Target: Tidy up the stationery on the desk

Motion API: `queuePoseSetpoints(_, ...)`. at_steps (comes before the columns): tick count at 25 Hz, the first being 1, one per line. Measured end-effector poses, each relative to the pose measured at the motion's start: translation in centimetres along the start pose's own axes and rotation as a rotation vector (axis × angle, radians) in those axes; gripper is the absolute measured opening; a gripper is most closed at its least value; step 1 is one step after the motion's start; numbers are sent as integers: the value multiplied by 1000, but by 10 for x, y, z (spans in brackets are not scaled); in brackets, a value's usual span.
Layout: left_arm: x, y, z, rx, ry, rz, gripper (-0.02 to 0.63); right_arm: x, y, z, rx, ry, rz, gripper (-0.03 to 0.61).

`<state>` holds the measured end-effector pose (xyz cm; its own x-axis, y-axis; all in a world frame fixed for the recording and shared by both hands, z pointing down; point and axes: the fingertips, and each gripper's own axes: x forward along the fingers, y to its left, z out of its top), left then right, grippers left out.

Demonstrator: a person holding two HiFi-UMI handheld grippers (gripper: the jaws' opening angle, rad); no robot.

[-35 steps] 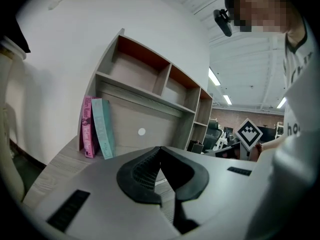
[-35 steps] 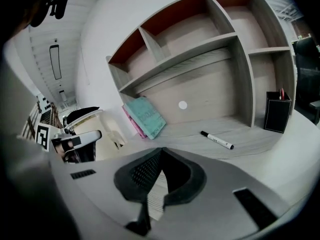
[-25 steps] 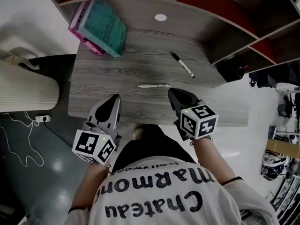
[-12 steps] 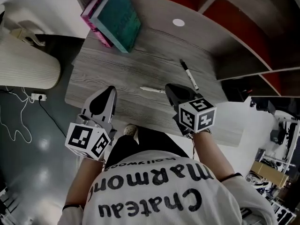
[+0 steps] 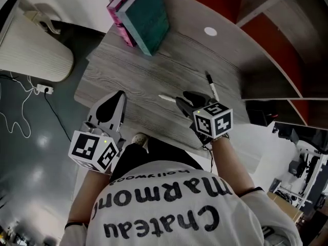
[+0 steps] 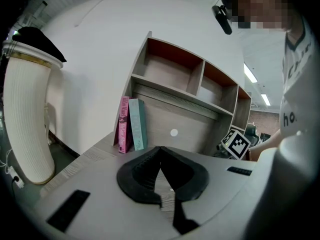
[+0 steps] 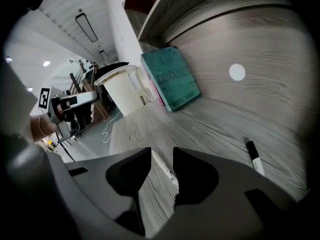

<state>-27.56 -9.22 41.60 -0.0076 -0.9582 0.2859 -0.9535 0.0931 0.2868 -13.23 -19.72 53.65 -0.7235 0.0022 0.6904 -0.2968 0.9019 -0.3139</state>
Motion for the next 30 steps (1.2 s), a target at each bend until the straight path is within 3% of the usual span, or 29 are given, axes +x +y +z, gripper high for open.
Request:
queuePoseSetpoints(8,-17,12,-2,-12,-4,59,14,18,-8,-24,-124,143,-19,193)
queuePoseSetpoints(15,-18,13,-8,-31,2,65,14,29,-5,-43,-243,262,-27,195)
queuePoseSetpoints(25,-21,12,-7,-27,0,64,14,31,-10,-65,-314,366,-65,191)
queuePoseSetpoints(30,-25,12,-4,-19,-9,63,15,33,-13,-66,-347,370,-93,170)
